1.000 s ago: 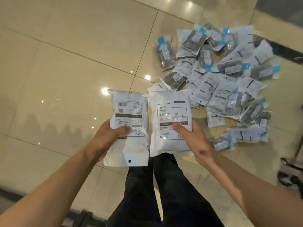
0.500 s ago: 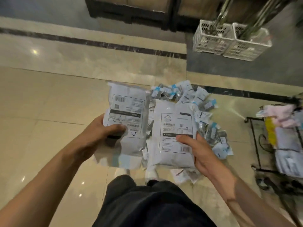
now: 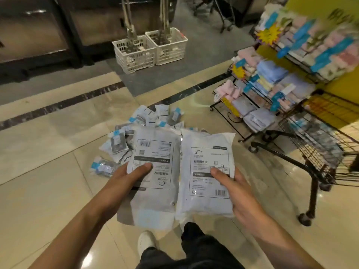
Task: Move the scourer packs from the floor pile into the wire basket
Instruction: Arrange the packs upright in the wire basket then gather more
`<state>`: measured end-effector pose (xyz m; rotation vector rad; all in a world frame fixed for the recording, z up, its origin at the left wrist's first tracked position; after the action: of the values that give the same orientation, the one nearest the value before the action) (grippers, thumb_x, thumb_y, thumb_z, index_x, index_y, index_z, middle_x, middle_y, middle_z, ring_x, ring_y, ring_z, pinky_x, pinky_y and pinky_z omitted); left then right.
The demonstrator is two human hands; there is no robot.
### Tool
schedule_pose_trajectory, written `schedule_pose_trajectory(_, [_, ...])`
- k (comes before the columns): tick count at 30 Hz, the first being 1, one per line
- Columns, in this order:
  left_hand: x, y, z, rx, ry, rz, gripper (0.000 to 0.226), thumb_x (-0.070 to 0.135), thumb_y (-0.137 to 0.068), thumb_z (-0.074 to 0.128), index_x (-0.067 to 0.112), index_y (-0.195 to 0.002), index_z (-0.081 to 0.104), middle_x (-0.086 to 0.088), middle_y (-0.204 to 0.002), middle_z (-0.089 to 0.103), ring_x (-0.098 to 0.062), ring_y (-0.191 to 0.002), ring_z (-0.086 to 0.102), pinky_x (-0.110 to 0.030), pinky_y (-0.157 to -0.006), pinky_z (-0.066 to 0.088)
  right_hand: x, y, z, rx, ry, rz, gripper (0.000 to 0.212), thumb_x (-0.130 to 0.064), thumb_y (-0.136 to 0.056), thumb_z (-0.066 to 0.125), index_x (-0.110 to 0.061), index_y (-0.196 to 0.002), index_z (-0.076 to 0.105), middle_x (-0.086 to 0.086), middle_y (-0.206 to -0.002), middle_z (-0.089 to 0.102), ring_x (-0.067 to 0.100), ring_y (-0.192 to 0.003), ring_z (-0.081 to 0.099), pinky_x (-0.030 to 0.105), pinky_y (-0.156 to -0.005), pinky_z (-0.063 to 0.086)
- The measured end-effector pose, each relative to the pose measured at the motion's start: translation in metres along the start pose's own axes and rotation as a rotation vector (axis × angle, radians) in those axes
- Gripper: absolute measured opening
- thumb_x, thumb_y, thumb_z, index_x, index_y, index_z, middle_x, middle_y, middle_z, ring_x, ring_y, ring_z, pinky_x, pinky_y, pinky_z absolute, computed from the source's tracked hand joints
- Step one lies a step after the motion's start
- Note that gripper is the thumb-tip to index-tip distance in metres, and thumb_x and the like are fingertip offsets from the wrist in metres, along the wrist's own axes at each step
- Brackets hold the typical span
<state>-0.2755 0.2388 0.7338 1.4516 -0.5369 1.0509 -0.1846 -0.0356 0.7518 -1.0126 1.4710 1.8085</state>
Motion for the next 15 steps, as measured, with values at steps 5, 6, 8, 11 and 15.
schedule_pose_trajectory(5, [0.013, -0.030, 0.067, -0.194, -0.112, -0.040, 0.033, 0.033, -0.100, 0.065, 0.026, -0.132, 0.069, -0.005, -0.119, 0.080, -0.029, -0.108, 0.078, -0.054, -0.105, 0.054, 0.014, 0.035, -0.068, 0.208, -0.087, -0.043, 0.044, -0.020, -0.088, 0.080, -0.021, -0.131, 0.070, 0.008, -0.118, 0.080, 0.031, -0.108, 0.078, 0.056, -0.100, 0.059])
schedule_pose_trajectory(6, [0.015, -0.034, 0.084, -0.230, -0.128, -0.046, 0.033, 0.031, -0.101, 0.065, 0.025, -0.133, 0.068, -0.005, -0.119, 0.080, -0.028, -0.108, 0.078, -0.052, -0.104, 0.054, 0.016, 0.041, -0.081, 0.248, -0.109, -0.051, 0.042, -0.019, -0.089, 0.080, -0.021, -0.130, 0.071, 0.008, -0.117, 0.081, 0.030, -0.107, 0.078, 0.054, -0.099, 0.059])
schedule_pose_trajectory(8, [0.018, -0.039, 0.120, -0.286, -0.166, -0.060, 0.032, 0.031, -0.100, 0.067, 0.027, -0.131, 0.070, -0.001, -0.118, 0.080, -0.023, -0.107, 0.078, -0.048, -0.101, 0.054, 0.022, 0.052, -0.108, 0.327, -0.168, -0.056, 0.041, -0.018, -0.091, 0.078, -0.021, -0.131, 0.070, 0.007, -0.116, 0.081, 0.028, -0.105, 0.079, 0.049, -0.094, 0.061])
schedule_pose_trajectory(11, [0.021, -0.048, 0.178, -0.368, -0.249, -0.082, 0.027, 0.036, -0.096, 0.070, 0.034, -0.124, 0.072, 0.005, -0.116, 0.081, -0.018, -0.105, 0.078, -0.049, -0.100, 0.054, 0.030, 0.064, -0.152, 0.426, -0.278, -0.049, 0.041, -0.019, -0.092, 0.078, -0.018, -0.132, 0.069, 0.009, -0.115, 0.081, 0.031, -0.103, 0.079, 0.050, -0.088, 0.064])
schedule_pose_trajectory(15, [0.015, -0.064, 0.264, -0.452, -0.271, -0.099, 0.026, 0.029, -0.098, 0.068, 0.035, -0.123, 0.071, 0.005, -0.115, 0.081, -0.016, -0.104, 0.078, -0.037, -0.084, 0.061, 0.032, 0.073, -0.216, 0.537, -0.351, -0.066, 0.031, -0.013, -0.092, 0.077, -0.019, -0.122, 0.070, 0.006, -0.106, 0.083, 0.024, -0.093, 0.081, 0.037, -0.071, 0.067])
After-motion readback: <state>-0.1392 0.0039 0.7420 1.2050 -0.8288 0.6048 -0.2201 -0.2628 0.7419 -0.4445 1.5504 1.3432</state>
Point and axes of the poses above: each hand's wrist, its own y-axis away from the middle knuckle, its own z-axis out of the palm, x = y × z, the point moved 2 cm from there along -y, towards the middle knuckle
